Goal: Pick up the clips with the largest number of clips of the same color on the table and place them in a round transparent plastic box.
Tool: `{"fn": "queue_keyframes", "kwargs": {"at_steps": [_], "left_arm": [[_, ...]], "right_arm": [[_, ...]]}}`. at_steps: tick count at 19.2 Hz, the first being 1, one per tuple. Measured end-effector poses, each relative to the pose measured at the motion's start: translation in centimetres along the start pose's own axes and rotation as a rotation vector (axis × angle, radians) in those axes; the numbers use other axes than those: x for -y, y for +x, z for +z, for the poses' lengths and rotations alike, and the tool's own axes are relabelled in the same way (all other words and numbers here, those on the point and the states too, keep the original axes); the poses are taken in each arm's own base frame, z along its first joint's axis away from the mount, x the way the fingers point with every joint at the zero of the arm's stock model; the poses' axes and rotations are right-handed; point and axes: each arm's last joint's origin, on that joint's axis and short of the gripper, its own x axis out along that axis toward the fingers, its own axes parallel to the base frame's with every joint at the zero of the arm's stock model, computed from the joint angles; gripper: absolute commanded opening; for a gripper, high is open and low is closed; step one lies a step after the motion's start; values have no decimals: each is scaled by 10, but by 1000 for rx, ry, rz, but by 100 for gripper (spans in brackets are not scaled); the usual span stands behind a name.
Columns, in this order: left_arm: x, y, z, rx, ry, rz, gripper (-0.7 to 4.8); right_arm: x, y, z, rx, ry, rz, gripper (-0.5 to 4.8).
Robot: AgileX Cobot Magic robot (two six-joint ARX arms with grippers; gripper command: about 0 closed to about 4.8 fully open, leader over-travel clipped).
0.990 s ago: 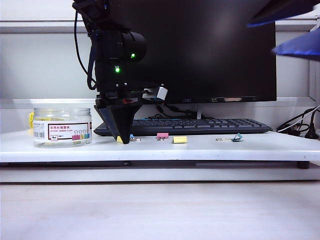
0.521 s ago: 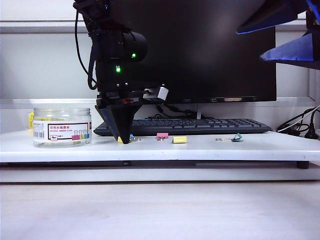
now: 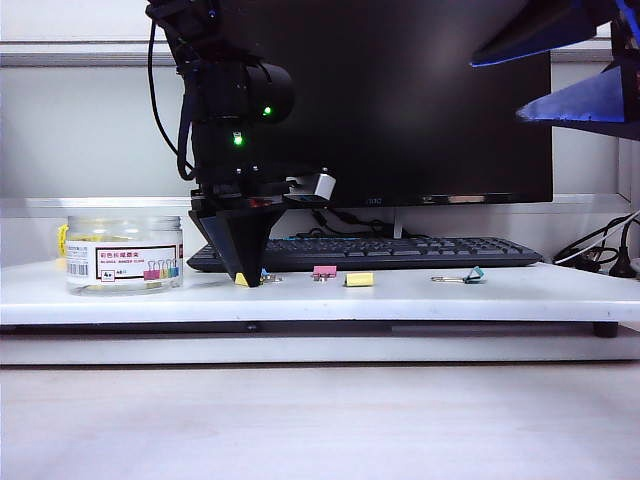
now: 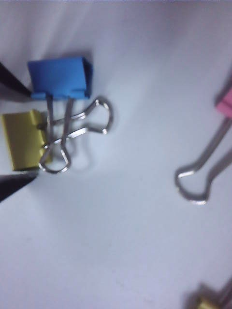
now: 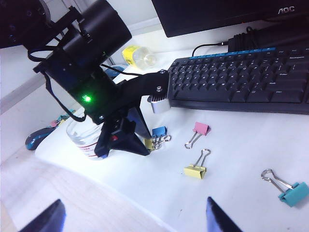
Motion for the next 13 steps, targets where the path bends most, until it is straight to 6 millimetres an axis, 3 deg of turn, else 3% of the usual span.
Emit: {"fn": "queue_keyframes", "kwargs": {"at_steps": [3,4,5,13], "left_arm": [[-1,-1,1,5,-20,5,188],[-1,-1,2,7,-22,9,111],[-2,-1,2,6,-25,10,84],[-2,-2,3,8,-30,12,84]], "right_arm": [[0,0,-1,-7,2,5,372],[0,0,-1,-8,2,6,372],[0,0,-1,-8,2,7,372],[0,0,-1,-9,0,7,372]]}}
